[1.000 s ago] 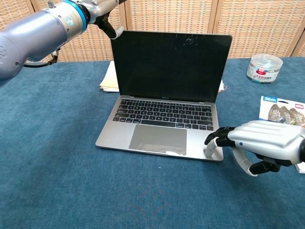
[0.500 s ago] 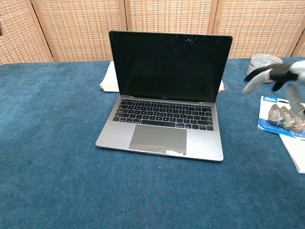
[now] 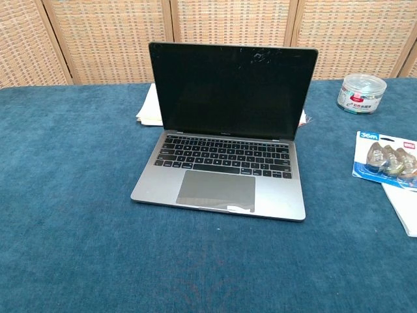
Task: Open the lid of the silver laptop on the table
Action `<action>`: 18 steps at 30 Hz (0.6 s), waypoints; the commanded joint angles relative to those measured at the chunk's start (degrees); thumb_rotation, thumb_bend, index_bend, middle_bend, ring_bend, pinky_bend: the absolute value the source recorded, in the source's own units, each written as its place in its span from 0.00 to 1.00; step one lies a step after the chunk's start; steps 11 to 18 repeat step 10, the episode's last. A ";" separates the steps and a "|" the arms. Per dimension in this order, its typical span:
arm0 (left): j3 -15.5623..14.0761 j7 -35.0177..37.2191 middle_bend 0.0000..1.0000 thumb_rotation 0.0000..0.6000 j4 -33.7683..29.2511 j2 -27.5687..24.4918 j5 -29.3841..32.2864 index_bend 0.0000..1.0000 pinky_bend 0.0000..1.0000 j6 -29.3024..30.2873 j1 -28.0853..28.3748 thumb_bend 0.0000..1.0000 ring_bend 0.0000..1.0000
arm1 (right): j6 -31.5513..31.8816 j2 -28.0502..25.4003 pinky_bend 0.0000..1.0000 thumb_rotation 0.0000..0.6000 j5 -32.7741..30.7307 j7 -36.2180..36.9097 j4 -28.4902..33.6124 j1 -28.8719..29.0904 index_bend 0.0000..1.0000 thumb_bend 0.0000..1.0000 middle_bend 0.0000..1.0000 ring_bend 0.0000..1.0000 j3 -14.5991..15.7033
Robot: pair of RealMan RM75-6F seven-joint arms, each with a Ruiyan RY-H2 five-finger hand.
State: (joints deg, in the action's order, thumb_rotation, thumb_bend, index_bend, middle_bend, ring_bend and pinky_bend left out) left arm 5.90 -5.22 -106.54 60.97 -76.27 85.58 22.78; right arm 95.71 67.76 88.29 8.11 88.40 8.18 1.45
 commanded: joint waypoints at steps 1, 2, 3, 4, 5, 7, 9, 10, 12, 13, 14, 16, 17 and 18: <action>-6.59 1.44 0.00 1.00 -2.31 -1.85 -3.76 0.00 0.00 4.72 -7.23 0.00 0.00 | 3.05 0.85 0.00 1.00 0.08 1.86 -1.34 -3.03 0.00 0.00 0.00 0.00 0.31; -7.61 1.04 0.00 1.00 -2.50 -1.62 -4.16 0.00 0.00 5.61 -8.64 0.00 0.00 | 3.82 0.95 0.00 1.00 0.35 1.83 -1.25 -3.71 0.00 0.00 0.00 0.00 0.40; -8.84 0.35 0.00 1.00 -2.65 -1.23 -4.68 0.00 0.00 6.58 -10.33 0.00 0.00 | 4.64 0.97 0.00 1.00 0.80 1.63 -0.93 -4.49 0.00 0.00 0.00 0.00 0.55; -9.60 -0.23 0.00 1.00 -2.59 -0.92 -5.01 0.00 0.00 7.16 -11.40 0.00 0.00 | 5.02 0.80 0.00 1.00 1.22 1.17 -0.58 -4.91 0.00 0.00 0.00 0.00 0.70; -10.16 -0.79 0.00 1.00 -2.46 -0.61 -5.22 0.00 0.00 7.58 -12.30 0.00 0.00 | 5.36 0.48 0.00 1.00 1.69 0.55 -0.11 -5.25 0.00 0.00 0.00 0.00 0.81; -10.86 -0.66 0.00 1.00 -1.97 0.09 -5.92 0.00 0.00 7.95 -13.68 0.00 0.00 | 6.47 0.02 0.00 1.00 2.62 -0.88 1.00 -6.07 0.00 0.00 0.00 0.00 0.76; -11.05 -0.56 0.00 1.00 -0.79 0.58 -6.85 0.00 0.00 7.99 -14.29 0.00 0.00 | 7.05 -0.25 0.00 1.00 3.68 -1.48 1.60 -6.61 0.00 0.00 0.00 0.00 0.93; -10.97 -0.69 0.00 1.00 -0.06 0.96 -7.38 0.00 0.00 8.16 -14.53 0.00 0.00 | 7.15 -0.35 0.00 1.00 4.01 -1.80 1.74 -6.79 0.00 0.00 0.00 0.00 0.93; -10.97 -0.69 0.00 1.00 -0.06 0.96 -7.38 0.00 0.00 8.16 -14.53 0.00 0.00 | 7.15 -0.35 0.00 1.00 4.01 -1.80 1.74 -6.79 0.00 0.00 0.00 0.00 0.93; -10.97 -0.69 0.00 1.00 -0.06 0.96 -7.38 0.00 0.00 8.16 -14.53 0.00 0.00 | 7.15 -0.35 0.00 1.00 4.01 -1.80 1.74 -6.79 0.00 0.00 0.00 0.00 0.93; -10.97 -0.69 0.00 1.00 -0.06 0.96 -7.38 0.00 0.00 8.16 -14.53 0.00 0.00 | 7.15 -0.35 0.00 1.00 4.01 -1.80 1.74 -6.79 0.00 0.00 0.00 0.00 0.93; -10.97 -0.69 0.00 1.00 -0.06 0.96 -7.38 0.00 0.00 8.16 -14.53 0.00 0.00 | 7.15 -0.35 0.00 1.00 4.01 -1.80 1.74 -6.79 0.00 0.00 0.00 0.00 0.93; -10.97 -0.69 0.00 1.00 -0.06 0.96 -7.38 0.00 0.00 8.16 -14.53 0.00 0.00 | 7.15 -0.35 0.00 1.00 4.01 -1.80 1.74 -6.79 0.00 0.00 0.00 0.00 0.93; -10.97 -0.69 0.00 1.00 -0.06 0.96 -7.38 0.00 0.00 8.16 -14.53 0.00 0.00 | 7.15 -0.35 0.00 1.00 4.01 -1.80 1.74 -6.79 0.00 0.00 0.00 0.00 0.93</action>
